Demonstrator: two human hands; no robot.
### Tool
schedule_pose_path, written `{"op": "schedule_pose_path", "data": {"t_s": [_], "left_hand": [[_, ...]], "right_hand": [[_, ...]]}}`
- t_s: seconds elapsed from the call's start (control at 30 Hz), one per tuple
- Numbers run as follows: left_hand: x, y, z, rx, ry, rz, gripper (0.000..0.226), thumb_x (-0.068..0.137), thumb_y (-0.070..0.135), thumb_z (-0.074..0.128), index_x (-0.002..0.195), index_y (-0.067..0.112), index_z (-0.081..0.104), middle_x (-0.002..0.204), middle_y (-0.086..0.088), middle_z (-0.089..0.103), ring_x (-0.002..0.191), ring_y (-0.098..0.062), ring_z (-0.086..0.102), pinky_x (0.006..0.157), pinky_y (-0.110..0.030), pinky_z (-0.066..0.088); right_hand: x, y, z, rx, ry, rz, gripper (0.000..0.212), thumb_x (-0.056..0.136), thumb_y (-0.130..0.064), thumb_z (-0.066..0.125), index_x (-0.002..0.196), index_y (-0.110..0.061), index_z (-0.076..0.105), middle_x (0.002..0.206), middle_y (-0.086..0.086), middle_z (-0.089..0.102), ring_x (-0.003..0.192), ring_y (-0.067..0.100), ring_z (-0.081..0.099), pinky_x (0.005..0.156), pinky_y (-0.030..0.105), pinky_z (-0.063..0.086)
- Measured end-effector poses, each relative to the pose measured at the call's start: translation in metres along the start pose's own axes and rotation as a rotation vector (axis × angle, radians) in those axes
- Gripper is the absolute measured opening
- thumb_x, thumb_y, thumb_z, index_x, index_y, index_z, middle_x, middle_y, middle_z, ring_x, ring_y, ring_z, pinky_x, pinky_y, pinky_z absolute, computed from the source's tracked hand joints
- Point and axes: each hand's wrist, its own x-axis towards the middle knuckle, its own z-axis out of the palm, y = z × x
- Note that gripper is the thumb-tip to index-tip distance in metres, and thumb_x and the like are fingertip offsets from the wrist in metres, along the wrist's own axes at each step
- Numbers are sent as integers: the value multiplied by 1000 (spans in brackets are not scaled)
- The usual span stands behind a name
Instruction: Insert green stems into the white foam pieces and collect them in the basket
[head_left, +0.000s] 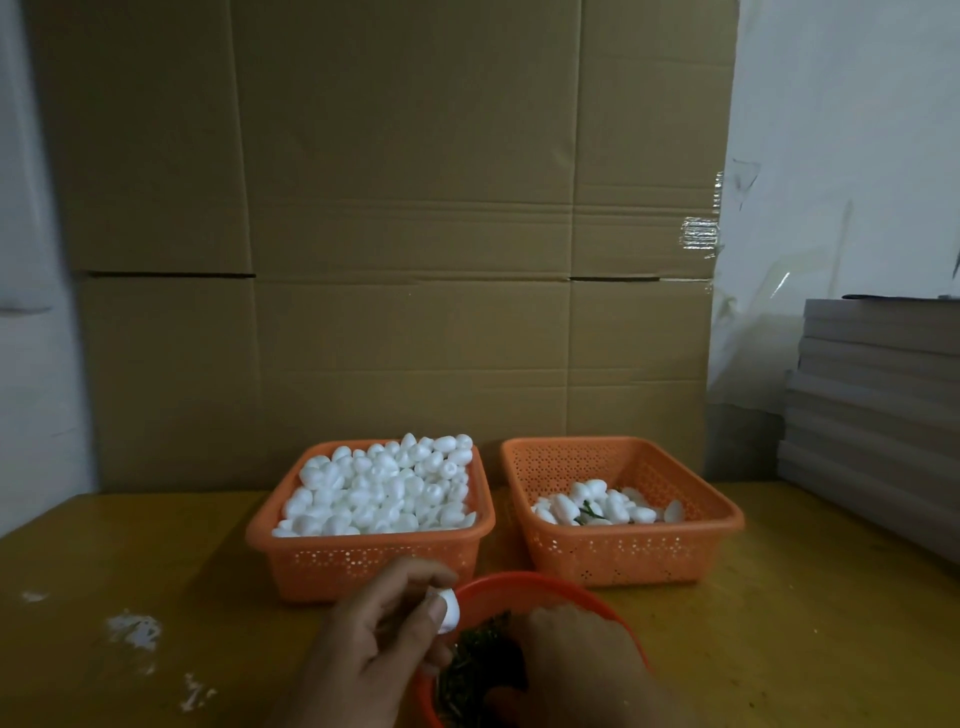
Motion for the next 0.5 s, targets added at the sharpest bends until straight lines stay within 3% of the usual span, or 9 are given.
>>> {"op": "schedule_pose_path", "data": {"t_s": [0.13,0.3,0.4,0.5], "left_hand": [[1,2,1,-109,10,-48,10,84,40,72,93,40,75,83,-11,74,69,-24,71,64,-28,57],[1,3,-3,-179,-20,-86,22,79,30,80,97,41,76,85,-11,74,68,-20,69,66,-25,56],[1,2,-3,-166,-24,-74,25,71,34,73,96,39,75,79,-5,73,64,-16,65,65,-23,54],[1,1,-2,-129,-10,-41,35,63,53,77,95,38,74,76,6,71,65,-3,63,63,-19,49]], "right_hand": [[6,-2,2,2,-14,-8,27,90,-35,64,116,-27,67,119,-3,67,111,19,63,96,38,53],[6,-3,2,-12,2,-7,21,93,-24,60,112,-23,68,119,0,67,109,20,63,94,37,54],[6,-3,3,-35,1,-3,20,94,-25,59,111,-23,69,116,0,68,107,19,64,92,35,54],[4,-4,3,-48,15,-6,20,93,-26,60,110,-22,69,115,0,68,107,19,64,92,35,54]]}}
